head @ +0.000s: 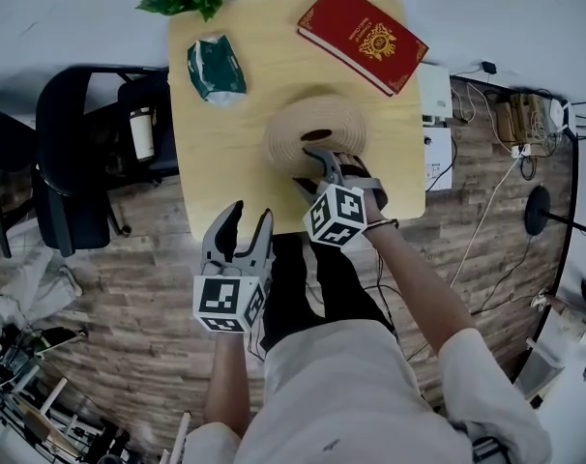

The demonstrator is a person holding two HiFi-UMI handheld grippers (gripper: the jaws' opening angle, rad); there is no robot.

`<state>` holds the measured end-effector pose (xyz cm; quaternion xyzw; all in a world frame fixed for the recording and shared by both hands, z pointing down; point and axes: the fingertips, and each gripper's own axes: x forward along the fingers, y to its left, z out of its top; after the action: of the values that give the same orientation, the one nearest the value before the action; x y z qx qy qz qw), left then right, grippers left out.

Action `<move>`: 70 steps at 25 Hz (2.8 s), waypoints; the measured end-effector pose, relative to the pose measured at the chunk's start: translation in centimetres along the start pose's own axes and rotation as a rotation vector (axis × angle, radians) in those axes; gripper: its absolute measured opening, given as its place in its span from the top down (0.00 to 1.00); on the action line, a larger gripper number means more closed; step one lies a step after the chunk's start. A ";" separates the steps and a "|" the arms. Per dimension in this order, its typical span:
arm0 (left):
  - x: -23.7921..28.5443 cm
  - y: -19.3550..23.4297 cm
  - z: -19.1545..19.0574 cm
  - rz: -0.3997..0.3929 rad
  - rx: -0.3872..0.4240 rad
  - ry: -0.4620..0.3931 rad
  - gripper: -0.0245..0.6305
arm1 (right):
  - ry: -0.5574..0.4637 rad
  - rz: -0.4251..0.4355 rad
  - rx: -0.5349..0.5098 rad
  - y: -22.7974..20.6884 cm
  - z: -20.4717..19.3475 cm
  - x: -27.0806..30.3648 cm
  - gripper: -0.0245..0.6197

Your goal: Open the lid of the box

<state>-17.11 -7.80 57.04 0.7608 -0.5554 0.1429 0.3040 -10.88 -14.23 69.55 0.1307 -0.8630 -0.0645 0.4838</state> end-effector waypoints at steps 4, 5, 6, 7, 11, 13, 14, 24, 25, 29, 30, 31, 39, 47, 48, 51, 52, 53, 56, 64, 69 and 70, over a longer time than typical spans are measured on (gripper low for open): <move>-0.1 -0.2 0.2 0.000 0.003 -0.004 0.70 | -0.011 0.019 0.016 -0.1 0.2 -0.2 0.56; -0.1 -0.2 0.3 0.000 0.003 -0.006 0.70 | -0.013 0.022 0.019 -0.1 0.3 -0.2 0.56; -0.1 -0.2 0.3 0.001 0.003 -0.008 0.70 | -0.015 0.024 0.020 -0.1 0.3 -0.3 0.56; -0.1 -0.3 0.4 0.001 0.003 -0.009 0.70 | -0.017 0.027 0.021 -0.1 0.4 -0.4 0.56; -0.3 -0.5 0.8 0.002 0.006 -0.012 0.70 | -0.022 0.037 0.028 -0.2 0.6 -0.8 0.57; -0.4 -0.5 1.0 0.003 0.006 -0.013 0.70 | -0.024 0.041 0.028 -0.2 0.7 -0.9 0.59; -0.4 -0.5 1.0 0.004 0.007 -0.015 0.70 | -0.025 0.043 0.028 -0.2 0.7 -0.9 0.59; -0.8 -0.7 1.8 0.013 0.011 -0.030 0.70 | -0.039 0.068 0.041 -0.3 1.3 -1.6 0.62; -0.9 -0.7 1.8 0.014 0.013 -0.031 0.70 | -0.040 0.069 0.044 -0.4 1.3 -1.6 0.62; -0.9 -0.9 1.9 0.016 0.014 -0.034 0.70 | -0.051 0.069 0.060 -0.6 1.5 -1.9 0.63; -0.9 -0.9 1.9 0.016 0.015 -0.035 0.70 | -0.054 0.069 0.066 -0.7 1.6 -2.0 0.64; -1.0 -1.0 2.0 0.017 0.016 -0.035 0.70 | -0.056 0.071 0.072 -0.8 1.7 -2.0 0.64; -1.0 -1.2 2.1 0.022 0.021 -0.036 0.70 | -0.064 0.106 0.104 -0.9 1.7 -2.3 0.64; -1.4 -1.6 2.6 0.027 0.029 -0.040 0.70 | -0.058 0.172 0.141 -0.7 1.5 -2.6 0.63; -1.5 -1.5 2.6 0.028 0.030 -0.041 0.70 | -0.056 0.179 0.144 -0.7 1.6 -2.6 0.63; -1.7 -1.4 2.6 0.033 0.031 -0.042 0.70 | -0.054 0.188 0.147 -0.8 1.6 -2.6 0.63; -1.8 -1.4 2.6 0.035 0.031 -0.042 0.70 | -0.054 0.190 0.148 -0.8 1.7 -2.7 0.64; -1.9 -1.4 2.6 0.036 0.031 -0.043 0.70 | -0.055 0.191 0.151 -0.8 1.7 -2.7 0.64; -2.2 -1.4 2.6 0.040 0.030 -0.042 0.70 | -0.052 0.207 0.168 -0.8 1.7 -2.9 0.64; -2.8 -1.7 2.8 0.044 0.028 -0.056 0.70 | -0.054 0.291 0.207 -0.7 1.9 -3.7 0.66; -3.3 -1.7 2.9 0.052 0.027 -0.065 0.70 | -0.051 0.323 0.220 -0.4 2.1 -3.9 0.70; -3.4 -1.8 2.9 0.053 0.028 -0.066 0.70 | -0.054 0.324 0.223 -0.5 2.1 -4.0 0.70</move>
<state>-17.00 -6.66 52.33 0.7542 -0.5830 0.1335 0.2711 -10.64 -13.57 65.10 0.0409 -0.8873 0.1066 0.4469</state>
